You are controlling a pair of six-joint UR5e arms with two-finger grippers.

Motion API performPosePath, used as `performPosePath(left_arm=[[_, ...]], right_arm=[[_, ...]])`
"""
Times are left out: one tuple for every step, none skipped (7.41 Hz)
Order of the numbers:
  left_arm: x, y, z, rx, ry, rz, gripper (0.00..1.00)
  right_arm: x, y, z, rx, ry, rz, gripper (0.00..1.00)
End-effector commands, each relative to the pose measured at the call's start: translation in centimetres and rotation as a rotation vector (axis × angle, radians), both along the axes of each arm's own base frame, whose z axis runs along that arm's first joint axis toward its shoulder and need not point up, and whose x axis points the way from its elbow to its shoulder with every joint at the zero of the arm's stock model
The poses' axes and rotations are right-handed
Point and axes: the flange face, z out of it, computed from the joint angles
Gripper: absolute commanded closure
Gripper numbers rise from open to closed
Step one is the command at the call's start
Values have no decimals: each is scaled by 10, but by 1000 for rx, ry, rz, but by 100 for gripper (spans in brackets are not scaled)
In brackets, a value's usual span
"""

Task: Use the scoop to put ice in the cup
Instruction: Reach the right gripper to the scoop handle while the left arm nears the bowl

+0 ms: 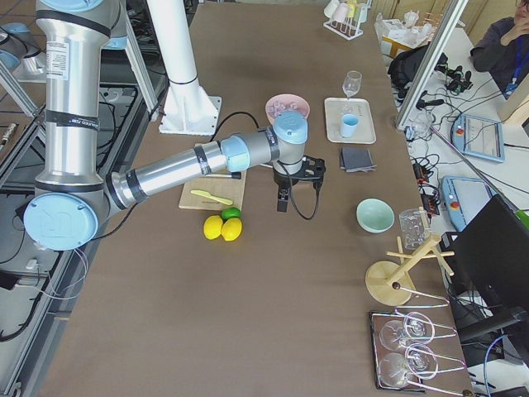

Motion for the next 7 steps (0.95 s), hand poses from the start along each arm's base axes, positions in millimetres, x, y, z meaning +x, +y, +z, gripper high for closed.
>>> performPosePath(left_arm=[[67,-25,-81,207,40,141,1],[91,-26,-98,342,74,191,1],[121,-20,-100,478,119,253,1],[127,-27,-95,539,144,262,1],[147,-28,-103,619,171,296,1],[165,-24,-97,664,195,331,1],[182,-39,-77,693,256,372,1]], right_arm=[[-109,14,-62,-112,-19,5,1],[-149,30,-80,-106,10,2,1],[-184,45,-91,-82,18,-2,1],[-211,55,-95,-40,18,24,1],[-242,49,-93,-15,38,28,1],[-266,39,-88,-23,52,12,1],[-272,35,-86,-20,55,-2,1]])
